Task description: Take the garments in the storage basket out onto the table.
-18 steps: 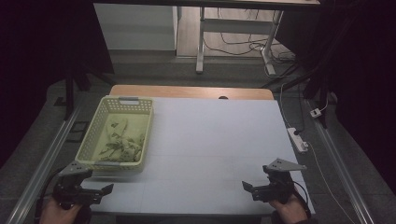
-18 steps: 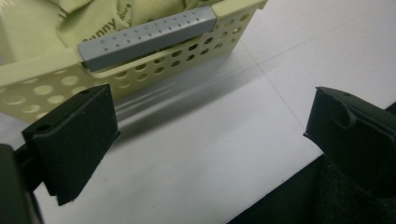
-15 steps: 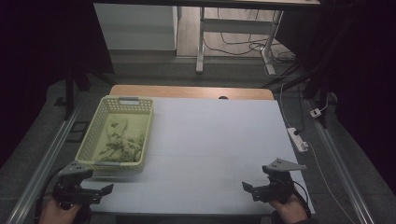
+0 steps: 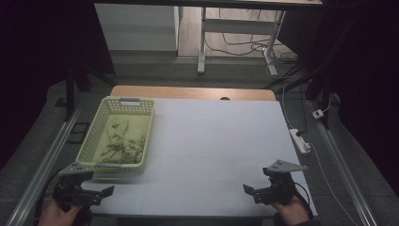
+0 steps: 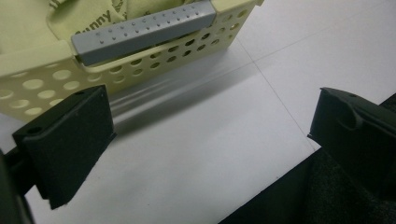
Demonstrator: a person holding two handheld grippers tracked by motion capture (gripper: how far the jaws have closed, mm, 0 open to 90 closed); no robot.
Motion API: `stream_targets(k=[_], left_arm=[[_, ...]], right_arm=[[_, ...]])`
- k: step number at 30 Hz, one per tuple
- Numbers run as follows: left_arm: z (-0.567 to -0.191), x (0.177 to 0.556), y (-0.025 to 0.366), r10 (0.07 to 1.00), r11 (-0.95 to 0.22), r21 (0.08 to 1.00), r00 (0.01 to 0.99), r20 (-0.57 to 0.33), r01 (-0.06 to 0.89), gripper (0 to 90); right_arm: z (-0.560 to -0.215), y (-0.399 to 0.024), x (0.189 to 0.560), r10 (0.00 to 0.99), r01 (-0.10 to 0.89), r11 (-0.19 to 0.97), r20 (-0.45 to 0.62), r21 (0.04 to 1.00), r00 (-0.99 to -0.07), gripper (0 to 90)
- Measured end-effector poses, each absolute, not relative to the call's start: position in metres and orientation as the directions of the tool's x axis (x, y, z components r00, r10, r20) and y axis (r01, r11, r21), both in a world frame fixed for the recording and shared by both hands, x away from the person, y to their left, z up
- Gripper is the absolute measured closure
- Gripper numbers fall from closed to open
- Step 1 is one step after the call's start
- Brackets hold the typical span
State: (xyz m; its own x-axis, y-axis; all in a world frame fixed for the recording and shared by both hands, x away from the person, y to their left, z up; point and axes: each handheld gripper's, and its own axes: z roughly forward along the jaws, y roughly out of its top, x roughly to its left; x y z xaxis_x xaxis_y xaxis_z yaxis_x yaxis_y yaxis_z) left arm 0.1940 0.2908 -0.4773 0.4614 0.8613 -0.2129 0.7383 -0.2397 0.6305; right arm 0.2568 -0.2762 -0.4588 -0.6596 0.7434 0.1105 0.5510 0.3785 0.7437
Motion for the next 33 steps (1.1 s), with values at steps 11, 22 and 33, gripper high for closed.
stream_targets(k=[11,22,33], left_arm=[[-0.473,0.194,0.292,0.849,-0.234,0.653,0.479,-0.224,0.72,0.0],[-0.465,0.203,0.29,0.823,-0.261,0.69,0.529,-0.206,0.675,0.0],[-0.46,0.219,0.286,0.809,-0.281,0.704,0.556,-0.192,0.652,0.0]], right_arm=[[-0.459,-0.275,0.257,0.735,0.548,0.396,0.104,0.737,-0.67,0.0],[-0.46,-0.273,0.257,0.73,0.545,0.414,0.092,0.729,-0.677,0.0],[-0.461,-0.27,0.257,0.727,0.544,0.44,0.073,0.714,-0.683,0.0]])
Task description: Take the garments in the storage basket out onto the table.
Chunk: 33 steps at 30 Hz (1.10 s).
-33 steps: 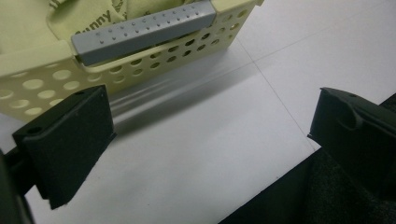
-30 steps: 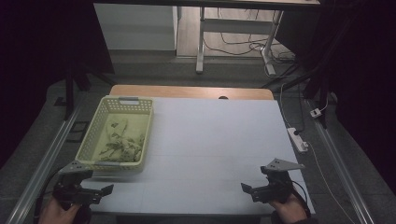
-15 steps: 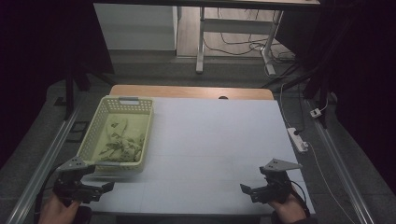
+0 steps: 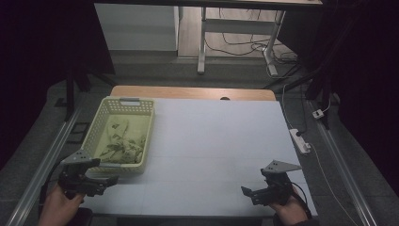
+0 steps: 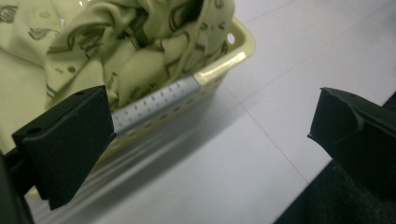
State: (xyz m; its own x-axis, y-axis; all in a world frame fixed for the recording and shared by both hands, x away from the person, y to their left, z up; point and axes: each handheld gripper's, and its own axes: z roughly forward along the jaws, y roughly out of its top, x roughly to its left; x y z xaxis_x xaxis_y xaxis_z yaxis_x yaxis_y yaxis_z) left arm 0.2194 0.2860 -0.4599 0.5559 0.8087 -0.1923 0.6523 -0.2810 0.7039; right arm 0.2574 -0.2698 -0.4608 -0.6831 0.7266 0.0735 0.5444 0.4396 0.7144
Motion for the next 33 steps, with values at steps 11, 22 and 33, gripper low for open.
stream_targets(k=[11,22,33], left_arm=[[-0.455,0.243,0.286,0.82,-0.279,0.701,0.543,-0.182,0.656,0.0],[-0.46,0.276,0.279,0.83,-0.336,0.638,0.538,-0.146,0.692,0.5],[-0.469,0.312,0.274,0.806,-0.427,0.552,0.578,-0.126,0.716,0.3]], right_arm=[[-0.461,-0.269,0.258,0.723,0.545,0.449,0.07,0.708,-0.687,0.0],[-0.462,-0.267,0.259,0.718,0.548,0.467,0.064,0.694,-0.693,0.1],[-0.462,-0.266,0.259,0.717,0.554,0.474,0.066,0.685,-0.694,0.1]])
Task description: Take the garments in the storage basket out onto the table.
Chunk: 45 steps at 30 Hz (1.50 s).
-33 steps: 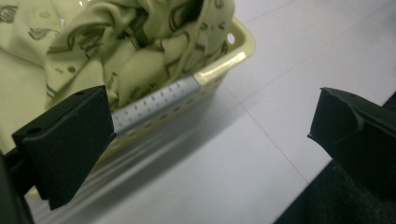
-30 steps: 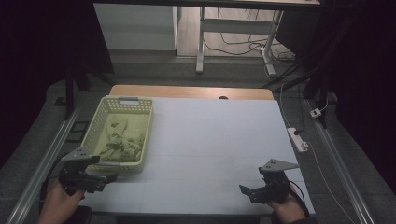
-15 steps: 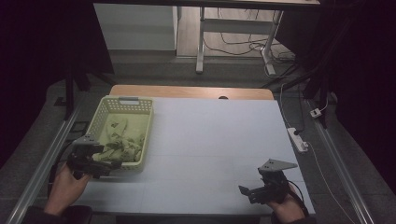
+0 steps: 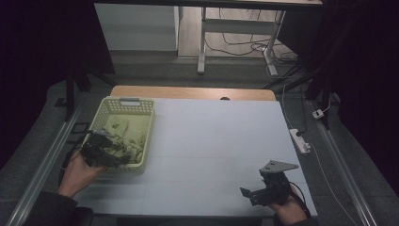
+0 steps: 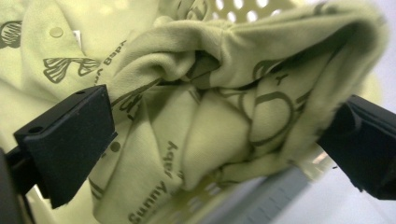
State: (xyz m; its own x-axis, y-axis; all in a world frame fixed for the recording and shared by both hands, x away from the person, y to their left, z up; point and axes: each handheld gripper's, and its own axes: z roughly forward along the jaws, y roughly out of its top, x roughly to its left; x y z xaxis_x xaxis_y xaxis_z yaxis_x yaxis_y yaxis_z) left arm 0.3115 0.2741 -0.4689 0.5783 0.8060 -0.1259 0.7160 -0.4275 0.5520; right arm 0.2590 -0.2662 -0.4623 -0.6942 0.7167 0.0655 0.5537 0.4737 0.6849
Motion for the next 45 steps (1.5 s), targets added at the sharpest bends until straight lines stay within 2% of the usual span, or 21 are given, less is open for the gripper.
stream_targets(k=[7,20,28,35,38,39,40,41,42,43,45], left_arm=[[-0.472,0.334,0.266,0.791,-0.498,0.473,0.604,-0.095,0.727,0.0],[-0.48,0.384,0.255,0.751,-0.575,0.37,0.65,-0.115,0.73,0.0],[-0.5,0.401,0.249,0.762,-0.563,0.321,0.629,-0.155,0.761,0.0],[-0.508,0.404,0.254,0.763,-0.528,0.326,0.607,-0.222,0.784,0.0],[-0.507,0.402,0.254,0.764,-0.529,0.326,0.607,-0.22,0.784,6.2],[-0.506,0.402,0.254,0.761,-0.531,0.326,0.609,-0.222,0.782,13.6],[-0.506,0.401,0.254,0.755,-0.535,0.328,0.614,-0.228,0.779,17.3],[-0.505,0.401,0.255,0.751,-0.536,0.33,0.618,-0.234,0.777,17.3],[-0.504,0.401,0.256,0.746,-0.536,0.333,0.62,-0.243,0.776,26.0],[-0.504,0.4,0.256,0.743,-0.537,0.333,0.622,-0.249,0.775,26.0],[-0.5,0.399,0.257,0.742,-0.533,0.338,0.62,-0.255,0.776,39.2]], right_arm=[[-0.463,-0.266,0.259,0.715,0.553,0.479,0.062,0.682,-0.697,0.1],[-0.463,-0.265,0.26,0.714,0.554,0.485,0.059,0.677,-0.697,0.1],[-0.463,-0.265,0.259,0.713,0.554,0.491,0.056,0.673,-0.699,0.2],[-0.463,-0.264,0.259,0.71,0.551,0.494,0.053,0.672,-0.702,0.2],[-0.463,-0.264,0.26,0.709,0.55,0.498,0.051,0.671,-0.704,0.1],[-0.463,-0.263,0.26,0.708,0.55,0.503,0.047,0.666,-0.705,0.2],[-0.463,-0.263,0.26,0.707,0.549,0.503,0.046,0.667,-0.705,0.2],[-0.463,-0.263,0.26,0.707,0.549,0.503,0.046,0.667,-0.705,0.2],[-0.464,-0.263,0.259,0.707,0.548,0.505,0.045,0.667,-0.706,0.2],[-0.464,-0.263,0.259,0.707,0.548,0.505,0.045,0.667,-0.706,0.2],[-0.464,-0.263,0.26,0.707,0.548,0.505,0.046,0.667,-0.706,0.2]])
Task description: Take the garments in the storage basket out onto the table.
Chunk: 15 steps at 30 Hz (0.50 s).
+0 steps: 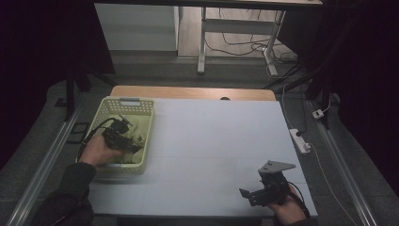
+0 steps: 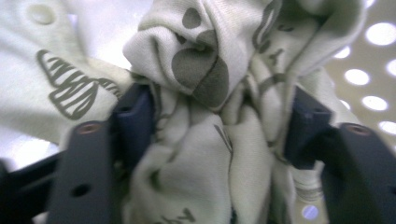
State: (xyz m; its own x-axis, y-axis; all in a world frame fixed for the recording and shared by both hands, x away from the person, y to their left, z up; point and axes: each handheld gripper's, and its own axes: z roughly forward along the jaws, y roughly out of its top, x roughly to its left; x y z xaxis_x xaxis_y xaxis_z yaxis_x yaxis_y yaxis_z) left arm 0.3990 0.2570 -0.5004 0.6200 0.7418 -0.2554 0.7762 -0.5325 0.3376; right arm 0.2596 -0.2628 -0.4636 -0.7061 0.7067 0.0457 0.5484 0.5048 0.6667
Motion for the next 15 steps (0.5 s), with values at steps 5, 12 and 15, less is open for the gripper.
stream_targets(k=[5,12,15], left_arm=[[-0.495,0.394,0.253,0.733,-0.563,0.348,0.647,-0.208,0.749,52.8],[-0.49,0.391,0.255,0.743,-0.55,0.37,0.641,-0.192,0.749,55.8],[-0.483,0.39,0.26,0.773,-0.51,0.409,0.612,-0.169,0.757,56.7]], right_arm=[[-0.463,-0.263,0.259,0.705,0.547,0.508,0.044,0.665,-0.707,0.2],[-0.463,-0.263,0.259,0.703,0.543,0.506,0.044,0.67,-0.71,0.2],[-0.463,-0.263,0.259,0.702,0.542,0.506,0.045,0.671,-0.711,0.1]])
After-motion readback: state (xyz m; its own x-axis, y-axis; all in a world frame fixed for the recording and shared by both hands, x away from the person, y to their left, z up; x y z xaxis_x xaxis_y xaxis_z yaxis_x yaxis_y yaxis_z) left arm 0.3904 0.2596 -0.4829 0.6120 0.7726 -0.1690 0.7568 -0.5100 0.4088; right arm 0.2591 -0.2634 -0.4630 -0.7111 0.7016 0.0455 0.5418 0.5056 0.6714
